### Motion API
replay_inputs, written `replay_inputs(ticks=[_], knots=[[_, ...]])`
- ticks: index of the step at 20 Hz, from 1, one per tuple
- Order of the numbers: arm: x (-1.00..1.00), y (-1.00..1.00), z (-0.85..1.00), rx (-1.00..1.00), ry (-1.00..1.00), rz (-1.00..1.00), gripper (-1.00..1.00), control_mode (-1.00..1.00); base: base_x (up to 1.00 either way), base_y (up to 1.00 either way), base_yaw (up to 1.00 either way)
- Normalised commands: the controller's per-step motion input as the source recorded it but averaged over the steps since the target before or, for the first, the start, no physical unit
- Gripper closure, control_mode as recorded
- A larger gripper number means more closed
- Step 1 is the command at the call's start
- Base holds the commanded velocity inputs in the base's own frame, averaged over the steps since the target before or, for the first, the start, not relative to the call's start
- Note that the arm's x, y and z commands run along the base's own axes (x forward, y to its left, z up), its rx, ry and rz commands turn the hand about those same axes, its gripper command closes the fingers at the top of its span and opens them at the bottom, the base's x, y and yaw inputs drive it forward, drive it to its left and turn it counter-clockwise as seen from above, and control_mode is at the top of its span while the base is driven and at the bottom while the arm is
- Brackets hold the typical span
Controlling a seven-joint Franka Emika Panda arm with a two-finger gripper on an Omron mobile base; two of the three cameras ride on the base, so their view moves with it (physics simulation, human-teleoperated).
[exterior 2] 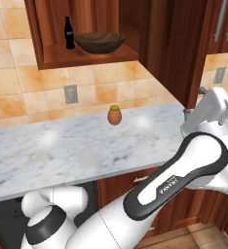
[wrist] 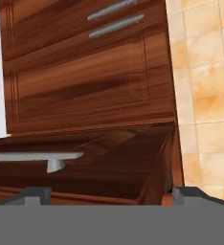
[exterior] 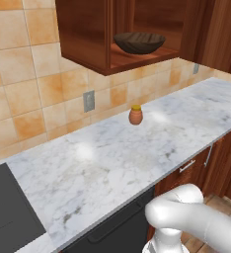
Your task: Pick the mug and place it in the sink. Pick the bowl and place it in the open cabinet and then close the cabinet.
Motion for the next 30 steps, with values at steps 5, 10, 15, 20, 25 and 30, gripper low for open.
replay_inputs(ticks=[5, 10, 15, 20, 25, 30], knots=[[0.19, 0.24, 0.05, -0.08, 0.0, 0.17, -1.0, -1.0, 0.0, 0.0, 0.0], [0.02, 0.76, 0.18, -0.11, -0.03, 0.2, -1.0, -1.0, 0.0, 0.0, 0.0], [0.21, 1.0, 0.15, -0.15, -0.01, 0.22, -1.0, -1.0, 0.0, 0.0, 0.0], [0.24, 1.0, 0.18, -0.13, -0.05, 0.25, -1.0, -1.0, 0.0, 0.0, 0.0], [0.17, 1.0, 0.11, -0.05, -0.17, 0.22, -1.0, -1.0, 0.0, 0.0, 0.0], [0.0, 1.0, 0.0, -0.14, -0.29, 0.11, -1.0, -1.0, 0.0, 0.0, 0.0]])
